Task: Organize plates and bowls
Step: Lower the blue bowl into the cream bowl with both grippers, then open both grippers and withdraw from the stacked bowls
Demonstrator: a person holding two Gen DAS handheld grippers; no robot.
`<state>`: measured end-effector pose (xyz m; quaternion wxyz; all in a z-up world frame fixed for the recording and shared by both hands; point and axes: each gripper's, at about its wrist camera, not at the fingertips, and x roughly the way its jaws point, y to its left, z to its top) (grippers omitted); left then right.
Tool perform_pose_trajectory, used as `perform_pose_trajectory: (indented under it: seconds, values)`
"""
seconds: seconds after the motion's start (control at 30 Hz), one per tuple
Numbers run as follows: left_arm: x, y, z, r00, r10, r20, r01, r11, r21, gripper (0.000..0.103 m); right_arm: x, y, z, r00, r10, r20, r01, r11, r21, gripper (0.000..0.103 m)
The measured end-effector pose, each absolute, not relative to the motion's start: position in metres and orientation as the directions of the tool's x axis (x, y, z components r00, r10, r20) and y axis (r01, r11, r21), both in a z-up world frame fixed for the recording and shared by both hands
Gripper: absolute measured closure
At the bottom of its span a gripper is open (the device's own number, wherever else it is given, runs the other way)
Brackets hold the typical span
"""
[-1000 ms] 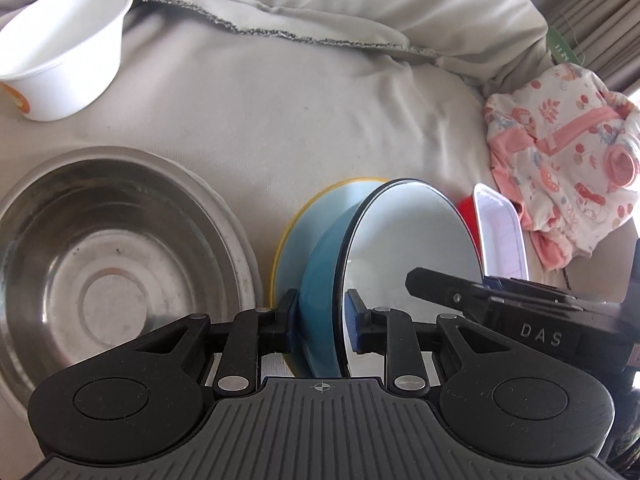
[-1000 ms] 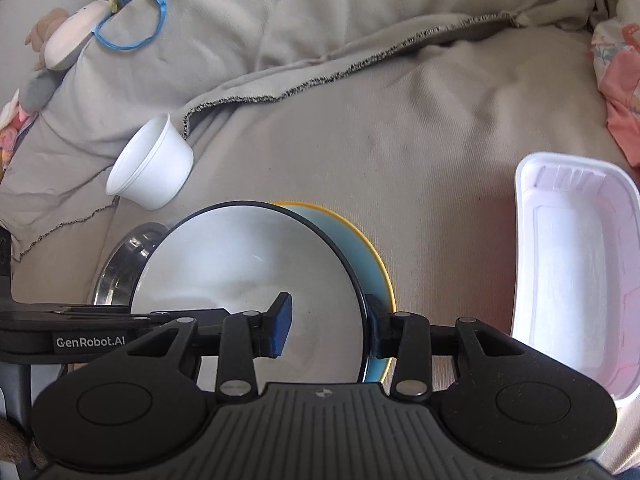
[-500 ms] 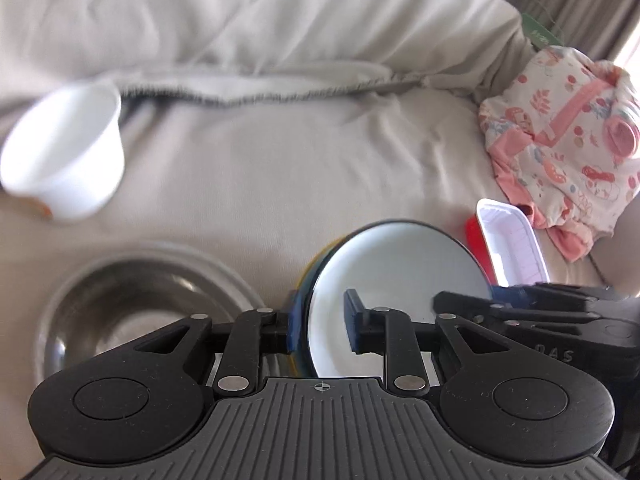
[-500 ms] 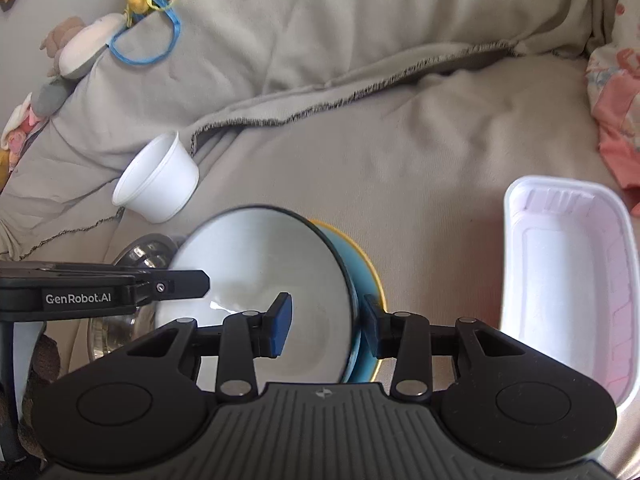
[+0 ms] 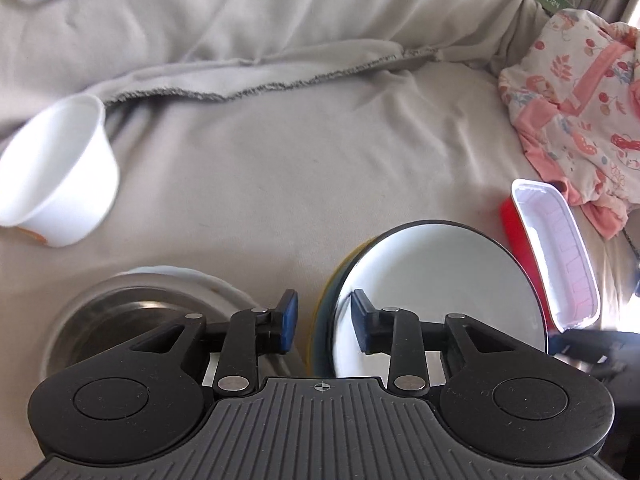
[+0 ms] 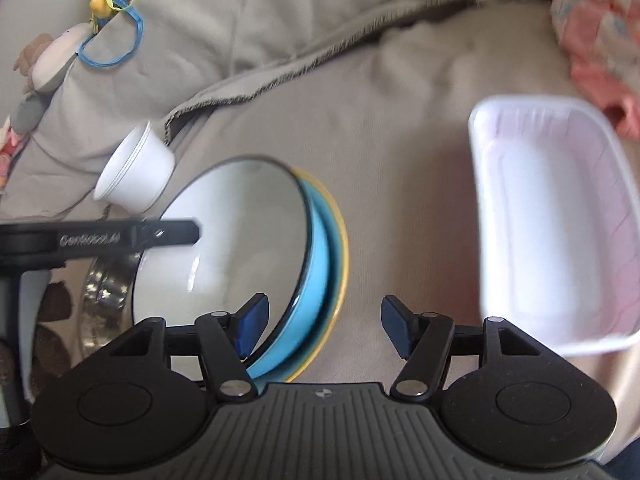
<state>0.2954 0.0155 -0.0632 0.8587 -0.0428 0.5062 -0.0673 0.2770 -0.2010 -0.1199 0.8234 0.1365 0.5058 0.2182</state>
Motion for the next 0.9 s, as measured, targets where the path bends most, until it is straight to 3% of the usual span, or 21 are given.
perform_pose_trajectory:
  seconds: [0.07,0.13,0.43,0.7,0.9]
  values:
    - [0.301,0.015,-0.07,0.459,-0.182,-0.87,0.076,0.983,-0.165,0.073,0.277,-0.197,-0.129,0.347,0.545,-0.764,-0.22,0.839,0.498,0.042]
    - [0.305,0.014,-0.076,0.45,-0.195,-0.872,0.078,0.981,-0.18,0.068,0.278,-0.19,-0.133,0.322,0.58,-0.748,-0.233,0.815,0.531,0.049]
    - [0.308,0.021,-0.082,0.436,-0.271,-0.858,0.038,0.958,-0.284,0.066,0.288,-0.186,-0.132,0.333,0.576,-0.747,-0.251,0.818,0.518,0.052]
    - [0.309,0.024,-0.083,0.436,-0.333,-0.836,0.041,0.935,-0.351,0.067,0.297,-0.185,-0.128,0.381,0.495,-0.781,-0.253,0.868,0.427,0.052]
    - [0.295,0.079,-0.054,0.56,-0.446,-0.698,0.02,0.849,-0.527,0.067,0.297,-0.184,-0.077,0.517,0.347,-0.783,-0.278,0.933,0.231,0.05]
